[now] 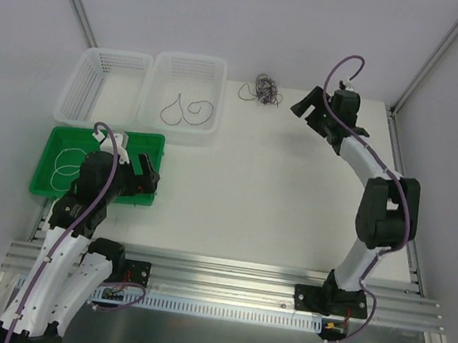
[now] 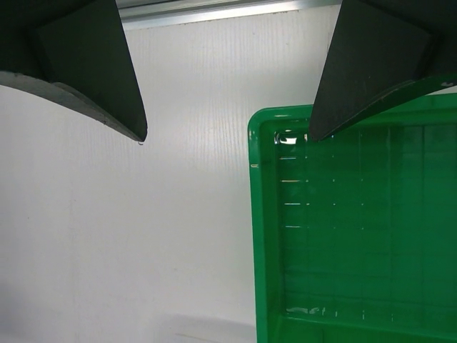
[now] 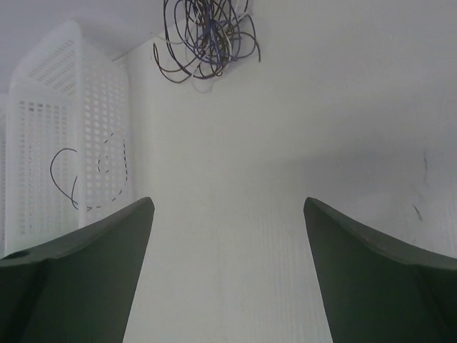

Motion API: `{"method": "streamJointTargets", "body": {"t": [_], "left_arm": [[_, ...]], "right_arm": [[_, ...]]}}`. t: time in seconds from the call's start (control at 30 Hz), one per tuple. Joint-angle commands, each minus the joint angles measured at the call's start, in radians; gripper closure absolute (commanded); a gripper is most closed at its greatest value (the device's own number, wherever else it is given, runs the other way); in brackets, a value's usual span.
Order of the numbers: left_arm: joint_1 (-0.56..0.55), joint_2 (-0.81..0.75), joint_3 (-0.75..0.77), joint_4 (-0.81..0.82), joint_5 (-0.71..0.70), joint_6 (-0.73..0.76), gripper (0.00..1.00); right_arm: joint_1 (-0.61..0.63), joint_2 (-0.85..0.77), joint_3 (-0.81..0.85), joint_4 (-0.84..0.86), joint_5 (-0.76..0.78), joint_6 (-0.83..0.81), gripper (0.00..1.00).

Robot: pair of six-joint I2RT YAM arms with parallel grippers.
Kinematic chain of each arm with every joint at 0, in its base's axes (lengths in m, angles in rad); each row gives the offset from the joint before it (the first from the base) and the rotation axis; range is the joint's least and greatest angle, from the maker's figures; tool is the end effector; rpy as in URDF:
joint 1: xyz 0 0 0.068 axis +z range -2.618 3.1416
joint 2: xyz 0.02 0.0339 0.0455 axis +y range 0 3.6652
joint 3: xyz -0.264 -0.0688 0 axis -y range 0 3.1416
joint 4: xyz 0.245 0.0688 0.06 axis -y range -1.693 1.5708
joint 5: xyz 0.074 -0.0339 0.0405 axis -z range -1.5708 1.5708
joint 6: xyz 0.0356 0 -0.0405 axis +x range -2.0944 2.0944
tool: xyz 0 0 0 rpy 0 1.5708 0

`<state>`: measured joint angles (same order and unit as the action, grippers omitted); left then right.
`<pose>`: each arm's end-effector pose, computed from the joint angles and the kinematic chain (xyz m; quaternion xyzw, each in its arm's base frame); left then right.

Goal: Untangle the cables

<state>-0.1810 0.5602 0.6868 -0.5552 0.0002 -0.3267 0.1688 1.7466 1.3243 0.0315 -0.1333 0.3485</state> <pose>0.1294 -0.0237 0.2987 -0.0612 0.8391 -0.1358 0.5232 0.4086 0.0744 0.2861 0.0375 0.8291 0.1955 0.5225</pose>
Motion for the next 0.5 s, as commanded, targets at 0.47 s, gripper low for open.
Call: {"method": "streamJointTargets", "body": {"t": [0.47], "left_arm": [[0.032,-0.003,-0.006,0.040,0.017,0.020,0.01]], "right_arm": [[0.049,0.657,0.547,0.329,-0.123,0.141,0.25]]}}
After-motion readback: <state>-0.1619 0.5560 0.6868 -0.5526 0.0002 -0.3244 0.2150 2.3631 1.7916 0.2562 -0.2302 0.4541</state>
